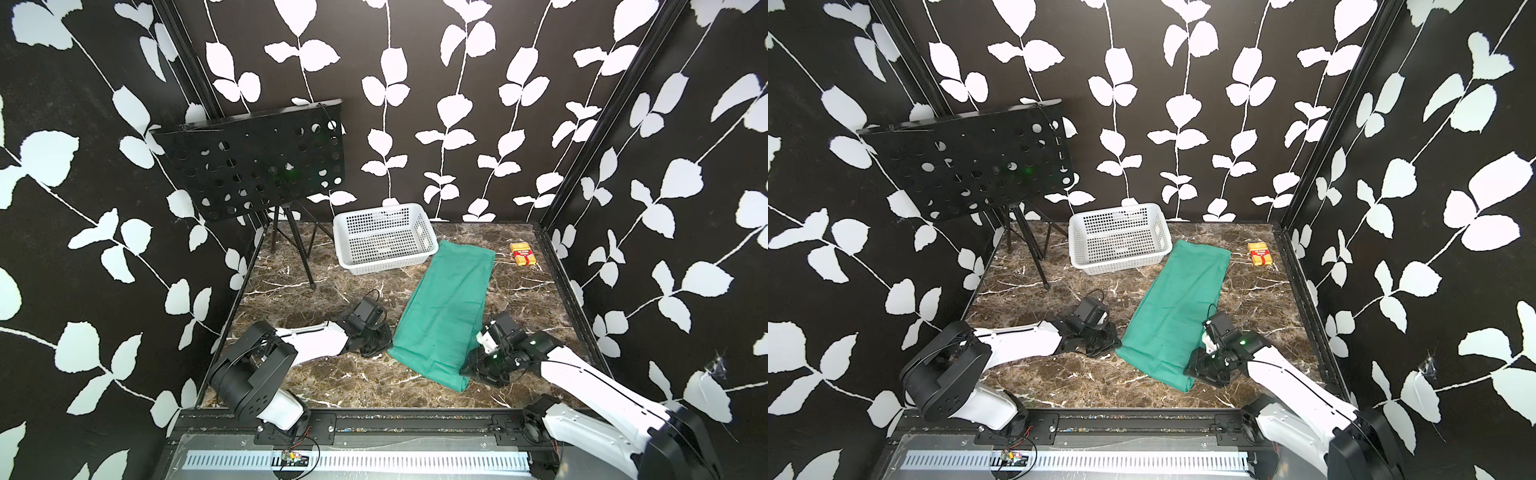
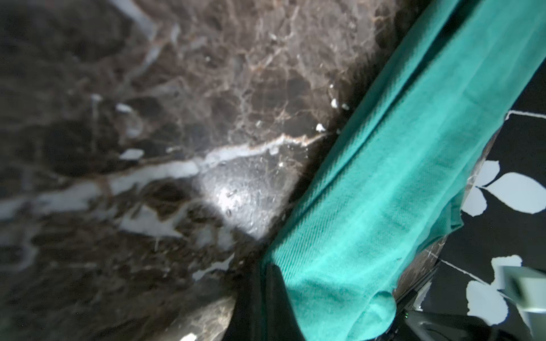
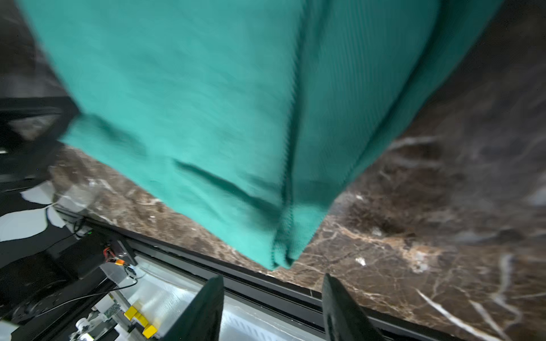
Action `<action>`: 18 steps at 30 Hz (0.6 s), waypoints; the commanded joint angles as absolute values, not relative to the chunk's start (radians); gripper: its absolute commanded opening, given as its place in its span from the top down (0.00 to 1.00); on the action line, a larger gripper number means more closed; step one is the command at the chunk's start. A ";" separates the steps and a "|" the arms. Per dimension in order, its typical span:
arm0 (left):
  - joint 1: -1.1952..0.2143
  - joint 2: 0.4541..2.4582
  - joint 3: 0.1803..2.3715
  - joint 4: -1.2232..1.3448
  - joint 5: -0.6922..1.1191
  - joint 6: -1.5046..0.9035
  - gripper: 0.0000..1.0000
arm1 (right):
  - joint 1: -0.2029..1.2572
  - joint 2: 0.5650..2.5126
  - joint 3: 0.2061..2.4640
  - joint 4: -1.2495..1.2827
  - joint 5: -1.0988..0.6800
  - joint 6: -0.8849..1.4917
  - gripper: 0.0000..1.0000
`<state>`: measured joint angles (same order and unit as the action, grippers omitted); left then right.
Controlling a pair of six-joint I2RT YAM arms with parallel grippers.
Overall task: Roll up the long pants
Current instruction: Adjust the long pant at the center of the board.
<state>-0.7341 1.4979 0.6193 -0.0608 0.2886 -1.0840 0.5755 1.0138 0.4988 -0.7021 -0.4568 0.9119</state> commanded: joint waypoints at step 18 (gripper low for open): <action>-0.785 1.345 0.569 -0.414 0.029 -1.242 0.88 | 0.600 0.970 0.393 -0.698 -0.305 1.098 0.52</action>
<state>-0.7891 1.3567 0.5751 -0.2752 0.1055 -1.2366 0.6056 0.9798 0.3935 -0.6155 -0.3840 1.1007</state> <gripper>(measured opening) 0.078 0.400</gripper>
